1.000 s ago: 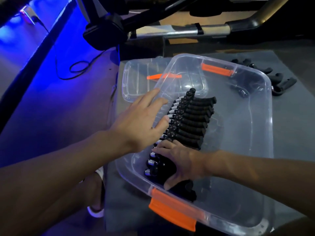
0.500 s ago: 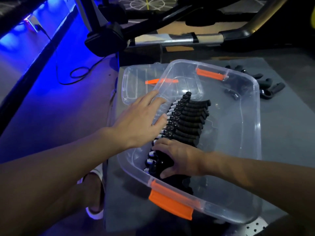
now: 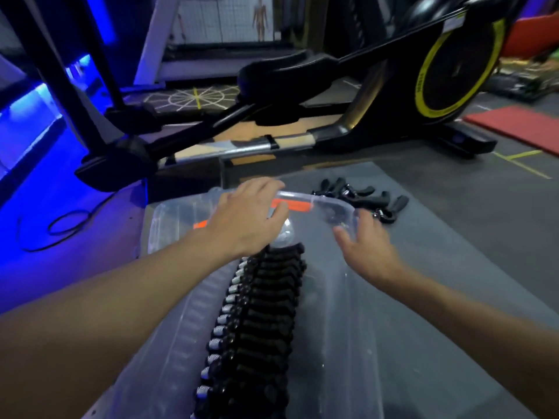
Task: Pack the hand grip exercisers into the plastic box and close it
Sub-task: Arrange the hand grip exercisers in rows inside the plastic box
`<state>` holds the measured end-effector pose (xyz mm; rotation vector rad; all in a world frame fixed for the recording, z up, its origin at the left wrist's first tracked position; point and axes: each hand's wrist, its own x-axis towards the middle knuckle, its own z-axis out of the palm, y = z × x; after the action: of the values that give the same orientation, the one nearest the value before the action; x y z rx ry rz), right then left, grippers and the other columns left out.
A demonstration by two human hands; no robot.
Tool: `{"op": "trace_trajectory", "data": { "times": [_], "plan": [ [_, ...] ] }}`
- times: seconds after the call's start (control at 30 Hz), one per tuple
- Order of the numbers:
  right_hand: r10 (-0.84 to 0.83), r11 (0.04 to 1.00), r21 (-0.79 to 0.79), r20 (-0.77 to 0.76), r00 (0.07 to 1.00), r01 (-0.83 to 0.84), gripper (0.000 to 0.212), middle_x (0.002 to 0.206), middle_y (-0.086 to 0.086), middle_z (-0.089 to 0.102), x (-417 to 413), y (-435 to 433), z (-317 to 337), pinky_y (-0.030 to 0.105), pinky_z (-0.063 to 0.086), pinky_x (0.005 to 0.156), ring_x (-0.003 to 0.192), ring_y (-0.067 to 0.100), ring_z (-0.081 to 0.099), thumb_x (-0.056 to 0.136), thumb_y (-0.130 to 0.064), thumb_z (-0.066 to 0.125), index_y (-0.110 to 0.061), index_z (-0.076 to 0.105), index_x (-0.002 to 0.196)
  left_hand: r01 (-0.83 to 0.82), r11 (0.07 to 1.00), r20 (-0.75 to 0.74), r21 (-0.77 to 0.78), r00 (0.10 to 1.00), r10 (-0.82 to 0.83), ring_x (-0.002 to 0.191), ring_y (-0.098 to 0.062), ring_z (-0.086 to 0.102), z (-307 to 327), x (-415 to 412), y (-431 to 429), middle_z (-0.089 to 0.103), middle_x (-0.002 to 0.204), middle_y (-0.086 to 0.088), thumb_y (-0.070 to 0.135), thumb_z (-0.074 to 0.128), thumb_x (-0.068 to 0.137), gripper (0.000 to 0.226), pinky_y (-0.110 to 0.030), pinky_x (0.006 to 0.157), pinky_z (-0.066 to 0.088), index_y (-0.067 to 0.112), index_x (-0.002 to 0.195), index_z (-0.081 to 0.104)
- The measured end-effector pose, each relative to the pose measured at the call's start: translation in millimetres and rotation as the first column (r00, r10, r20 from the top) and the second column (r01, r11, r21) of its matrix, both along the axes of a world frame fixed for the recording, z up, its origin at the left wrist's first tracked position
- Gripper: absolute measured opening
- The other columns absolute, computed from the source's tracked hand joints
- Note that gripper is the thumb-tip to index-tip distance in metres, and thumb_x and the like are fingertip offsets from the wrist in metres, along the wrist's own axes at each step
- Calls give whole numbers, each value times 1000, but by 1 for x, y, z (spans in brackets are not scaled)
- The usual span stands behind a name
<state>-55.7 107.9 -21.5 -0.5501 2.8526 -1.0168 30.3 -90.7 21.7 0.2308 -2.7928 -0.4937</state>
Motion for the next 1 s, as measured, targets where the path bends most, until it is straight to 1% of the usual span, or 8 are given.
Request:
{"op": "trace_trajectory", "data": {
  "times": [0.1, 0.23, 0.37, 0.57, 0.67, 0.77, 0.9, 1.0],
  "plan": [
    [108, 970, -231, 142, 984, -73, 55, 143, 11, 40, 0, -3, -15, 29, 27, 107, 134, 23, 37, 95, -33, 51, -11, 34, 142, -23, 998, 121, -62, 992, 31, 142, -17, 26, -12, -30, -2, 35, 153, 6, 51, 24, 90, 56, -57, 110, 24, 34, 142, 38],
    [191, 953, -277, 222, 956, -126, 74, 162, 4, 7, -13, -23, -5, 30, 12, 117, 148, 16, 10, 98, -45, 41, -12, 6, 154, -35, 996, 191, -81, 980, 50, 148, -18, 13, -21, -51, 2, 22, 160, 7, 49, 26, 98, 52, -58, 116, 10, 36, 148, 28],
    [296, 937, -256, 227, 928, -236, 67, 162, 2, -7, -27, -37, -7, 22, -1, 115, 149, 13, -6, 103, -36, 30, -8, -5, 153, -6, 998, 230, -56, 973, 19, 147, -16, 19, -20, -71, 0, 27, 158, 9, 49, 23, 99, 53, -59, 116, 8, 34, 150, 25],
    [302, 942, -246, 311, 901, -230, 57, 158, -6, 22, -64, -14, -14, 12, 12, 107, 145, 9, 19, 104, -41, 26, -18, 15, 154, 59, 998, 342, -35, 939, -44, 145, -22, 25, -21, -103, 6, 31, 156, 4, 56, 17, 98, 53, -60, 116, 7, 42, 149, 20],
    [206, 963, -226, 280, 938, -144, 51, 135, -1, 52, -109, -12, -14, 24, 31, 105, 128, 18, 47, 101, -46, 33, -19, 37, 143, 66, 997, 391, -40, 919, -45, 144, -26, 25, -21, -123, 17, 28, 157, 3, 65, 13, 94, 60, -62, 114, 9, 43, 149, 18],
    [120, 988, -121, 241, 963, -93, 53, 114, -2, 57, -161, -9, -32, 33, 39, 96, 115, 23, 53, 93, -56, 37, -23, 42, 134, 45, 993, 426, -110, 905, 6, 144, -30, 24, -28, -142, 25, 26, 158, 2, 74, 9, 88, 70, -66, 112, 10, 42, 150, 16],
    [39, 964, 258, 127, 991, -71, 65, 145, 2, 43, -223, -13, -65, 51, 28, 109, 136, 30, 35, 87, -65, 37, -31, 32, 142, -63, 990, 443, -130, 889, 115, 148, -30, 12, -40, -165, 21, 17, 161, 2, 82, 4, 81, 78, -72, 109, 8, 45, 150, 10],
    [83, 927, 361, 69, 994, -102, 71, 149, 4, 37, -259, -29, -87, 52, 22, 110, 140, 29, 28, 87, -67, 40, -31, 27, 146, -64, 975, 422, -213, 894, 150, 150, -25, 2, -46, -172, 20, 11, 163, 3, 82, 3, 80, 77, -69, 111, 1, 47, 150, 3]
  ]
}}
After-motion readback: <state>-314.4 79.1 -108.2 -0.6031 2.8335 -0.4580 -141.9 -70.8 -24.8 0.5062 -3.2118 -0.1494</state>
